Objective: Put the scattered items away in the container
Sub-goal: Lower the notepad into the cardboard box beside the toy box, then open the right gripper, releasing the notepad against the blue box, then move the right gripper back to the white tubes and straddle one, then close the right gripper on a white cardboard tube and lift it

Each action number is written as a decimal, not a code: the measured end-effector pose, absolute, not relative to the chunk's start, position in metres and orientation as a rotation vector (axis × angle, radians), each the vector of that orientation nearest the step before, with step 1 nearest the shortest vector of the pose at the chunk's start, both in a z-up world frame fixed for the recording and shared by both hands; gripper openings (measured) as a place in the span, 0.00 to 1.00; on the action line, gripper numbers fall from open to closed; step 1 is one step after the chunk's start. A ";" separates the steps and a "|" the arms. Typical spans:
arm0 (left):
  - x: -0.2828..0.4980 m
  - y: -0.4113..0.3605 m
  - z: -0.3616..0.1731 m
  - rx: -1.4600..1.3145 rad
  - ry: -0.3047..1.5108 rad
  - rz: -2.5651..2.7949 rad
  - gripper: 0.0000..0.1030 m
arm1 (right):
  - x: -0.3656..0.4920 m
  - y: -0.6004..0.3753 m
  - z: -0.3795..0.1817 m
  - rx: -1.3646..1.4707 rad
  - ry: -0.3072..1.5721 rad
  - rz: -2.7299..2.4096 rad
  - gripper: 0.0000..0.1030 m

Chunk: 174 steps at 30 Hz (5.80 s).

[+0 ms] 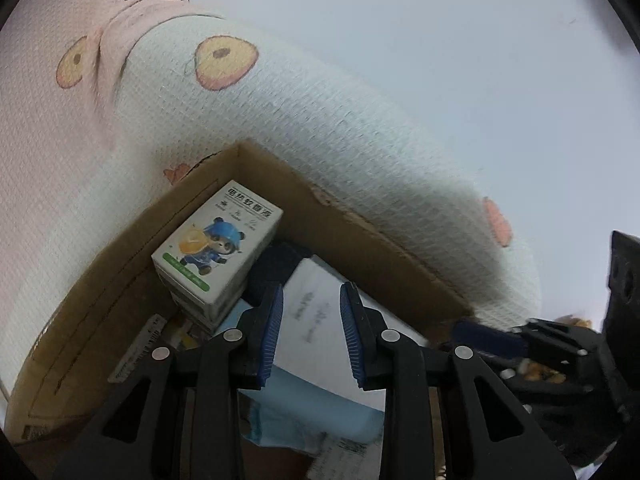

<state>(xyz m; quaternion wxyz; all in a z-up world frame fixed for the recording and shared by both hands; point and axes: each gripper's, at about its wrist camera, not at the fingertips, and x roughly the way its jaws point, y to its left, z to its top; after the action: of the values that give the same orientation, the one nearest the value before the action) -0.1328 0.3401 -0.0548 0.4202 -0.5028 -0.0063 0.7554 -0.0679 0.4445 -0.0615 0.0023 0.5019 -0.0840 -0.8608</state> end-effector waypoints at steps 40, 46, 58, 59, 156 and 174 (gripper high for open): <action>-0.133 0.326 -0.113 -1.489 -0.280 1.697 0.27 | -0.068 0.378 -0.114 1.689 0.552 -2.466 0.62; -0.135 0.329 -0.122 -1.495 -0.356 1.663 0.18 | -0.066 0.387 -0.109 1.675 0.546 -2.536 0.62; -0.124 0.336 -0.115 -1.488 -0.260 1.772 0.28 | -0.045 0.381 -0.096 1.582 0.522 -2.590 0.62; -0.123 0.336 -0.113 -1.480 -0.254 1.779 0.33 | -0.042 0.380 -0.092 1.562 0.496 -2.588 0.62; 0.092 -0.120 -0.210 -1.641 -0.712 2.568 0.26 | 0.070 0.058 -0.216 1.259 0.021 -1.921 0.44; 0.086 -0.097 -0.219 -1.655 -0.767 2.490 0.25 | 0.063 0.061 -0.223 1.299 0.003 -1.895 0.29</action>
<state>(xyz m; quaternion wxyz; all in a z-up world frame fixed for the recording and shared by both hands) 0.0856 -0.0975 -0.2194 0.0276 -0.5360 -0.2485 0.8064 0.0634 0.0605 -0.2229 0.4095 0.5157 0.0011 -0.7526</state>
